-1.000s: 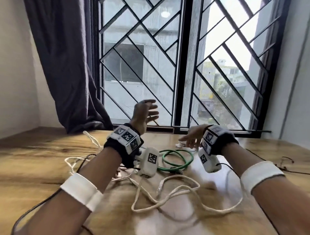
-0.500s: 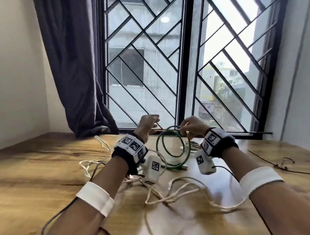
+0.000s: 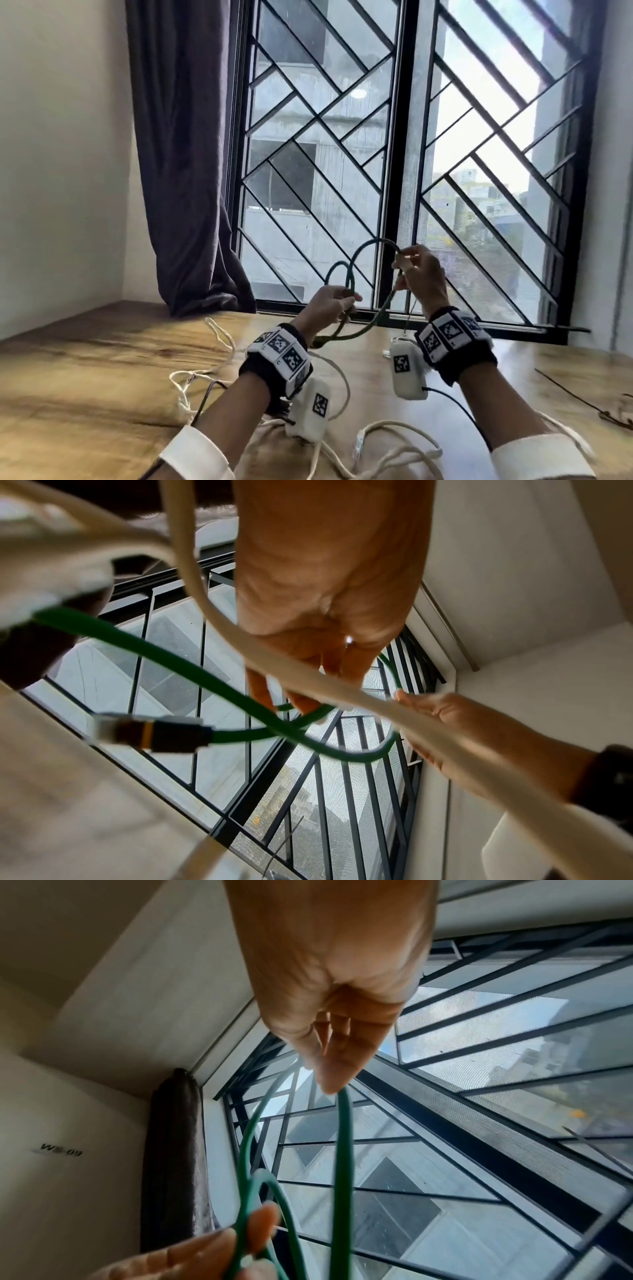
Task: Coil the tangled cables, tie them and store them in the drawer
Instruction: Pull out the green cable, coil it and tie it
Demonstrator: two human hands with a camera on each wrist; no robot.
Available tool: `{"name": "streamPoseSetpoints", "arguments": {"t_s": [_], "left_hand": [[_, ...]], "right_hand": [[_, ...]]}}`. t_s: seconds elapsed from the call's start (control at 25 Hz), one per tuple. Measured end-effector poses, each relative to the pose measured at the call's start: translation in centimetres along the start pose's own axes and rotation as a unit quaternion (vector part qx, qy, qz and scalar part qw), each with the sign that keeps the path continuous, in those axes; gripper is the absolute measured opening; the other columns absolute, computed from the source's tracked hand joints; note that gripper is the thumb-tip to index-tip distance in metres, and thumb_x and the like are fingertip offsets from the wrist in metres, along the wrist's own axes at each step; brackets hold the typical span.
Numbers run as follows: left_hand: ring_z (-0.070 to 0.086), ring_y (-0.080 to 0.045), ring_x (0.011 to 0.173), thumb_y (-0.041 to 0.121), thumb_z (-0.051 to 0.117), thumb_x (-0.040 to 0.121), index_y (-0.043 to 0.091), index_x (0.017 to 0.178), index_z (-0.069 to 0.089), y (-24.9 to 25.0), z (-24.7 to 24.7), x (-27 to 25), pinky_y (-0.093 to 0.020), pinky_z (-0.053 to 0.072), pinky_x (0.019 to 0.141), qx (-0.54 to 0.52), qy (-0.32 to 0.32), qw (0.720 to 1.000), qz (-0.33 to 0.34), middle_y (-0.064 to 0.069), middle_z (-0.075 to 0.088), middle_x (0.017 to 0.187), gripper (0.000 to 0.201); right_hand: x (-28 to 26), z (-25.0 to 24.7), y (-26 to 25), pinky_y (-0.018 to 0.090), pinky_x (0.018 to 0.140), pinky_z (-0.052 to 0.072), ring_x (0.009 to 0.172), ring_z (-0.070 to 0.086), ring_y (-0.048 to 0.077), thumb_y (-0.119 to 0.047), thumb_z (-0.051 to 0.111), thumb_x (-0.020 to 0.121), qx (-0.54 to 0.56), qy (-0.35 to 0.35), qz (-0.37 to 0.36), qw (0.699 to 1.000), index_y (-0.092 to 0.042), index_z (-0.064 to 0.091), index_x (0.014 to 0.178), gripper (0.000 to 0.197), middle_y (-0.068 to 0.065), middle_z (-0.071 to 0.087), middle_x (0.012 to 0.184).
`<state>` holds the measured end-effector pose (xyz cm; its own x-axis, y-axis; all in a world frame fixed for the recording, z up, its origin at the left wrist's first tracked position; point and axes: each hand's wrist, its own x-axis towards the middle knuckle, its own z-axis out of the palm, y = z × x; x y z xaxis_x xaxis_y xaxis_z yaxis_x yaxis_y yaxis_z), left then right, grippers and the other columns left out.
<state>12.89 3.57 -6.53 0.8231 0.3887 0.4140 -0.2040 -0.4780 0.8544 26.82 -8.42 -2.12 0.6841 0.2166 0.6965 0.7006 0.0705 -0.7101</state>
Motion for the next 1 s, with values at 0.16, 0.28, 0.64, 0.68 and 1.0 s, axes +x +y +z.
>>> {"name": "streamPoseSetpoints", "arguments": {"t_s": [0.16,0.28,0.64,0.68,1.0], "left_hand": [[0.027,-0.004,0.031,0.008,0.036,0.097,0.011,0.078,0.06,0.2,-0.5,0.4,-0.014,0.021,0.033,-0.066,0.061,0.996,-0.004,0.006,0.037,0.046,0.032],[0.023,-0.003,0.024,0.018,0.045,0.098,0.01,0.064,0.062,0.1,-0.8,0.6,-0.012,0.016,0.03,0.009,0.046,0.998,0.035,0.011,0.033,0.031,0.039],[0.025,-0.004,0.03,0.034,0.049,0.096,0.017,0.055,0.042,0.0,-1.3,0.1,-0.013,0.016,0.033,-0.056,0.08,0.995,0.017,0.01,0.031,0.038,0.045],[0.024,-0.004,0.031,0.037,0.049,0.096,0.017,0.055,0.041,0.1,-1.4,0.0,-0.014,0.016,0.034,-0.084,0.076,0.993,0.019,0.01,0.03,0.039,0.046],[0.019,-0.001,0.034,0.044,0.041,0.096,0.017,0.076,0.049,0.3,-1.8,-0.2,-0.013,0.011,0.034,-0.227,-0.082,0.97,-0.023,0.01,0.024,0.046,0.035]], "right_hand": [[0.0,-0.1,2.4,0.042,0.076,0.054,0.083,0.065,0.032,-0.018,0.054,0.086,-0.172,-0.084,0.052,0.98,-0.018,0.06,0.096,0.012,0.016,0.07,0.093],[-1.2,-0.1,2.3,0.034,0.084,0.049,0.097,0.063,0.028,-0.028,0.051,0.088,-0.319,-0.194,0.055,0.926,-0.023,0.066,0.106,0.024,0.011,0.069,0.101],[-3.5,2.4,0.5,0.029,0.089,0.047,0.099,0.06,0.018,-0.006,0.064,0.083,-0.088,-0.224,-0.216,0.946,-0.014,0.066,0.113,0.03,0.0,0.063,0.102],[-3.6,2.7,0.0,0.028,0.082,0.049,0.09,0.062,0.017,-0.012,0.066,0.084,-0.088,-0.225,-0.217,0.946,-0.013,0.068,0.106,0.022,-0.001,0.064,0.096],[-2.7,2.2,2.6,0.026,0.067,0.039,0.066,0.052,0.003,-0.025,0.059,0.091,-0.094,-0.118,-0.153,0.977,-0.014,0.069,0.088,0.016,-0.005,0.057,0.076]]}}
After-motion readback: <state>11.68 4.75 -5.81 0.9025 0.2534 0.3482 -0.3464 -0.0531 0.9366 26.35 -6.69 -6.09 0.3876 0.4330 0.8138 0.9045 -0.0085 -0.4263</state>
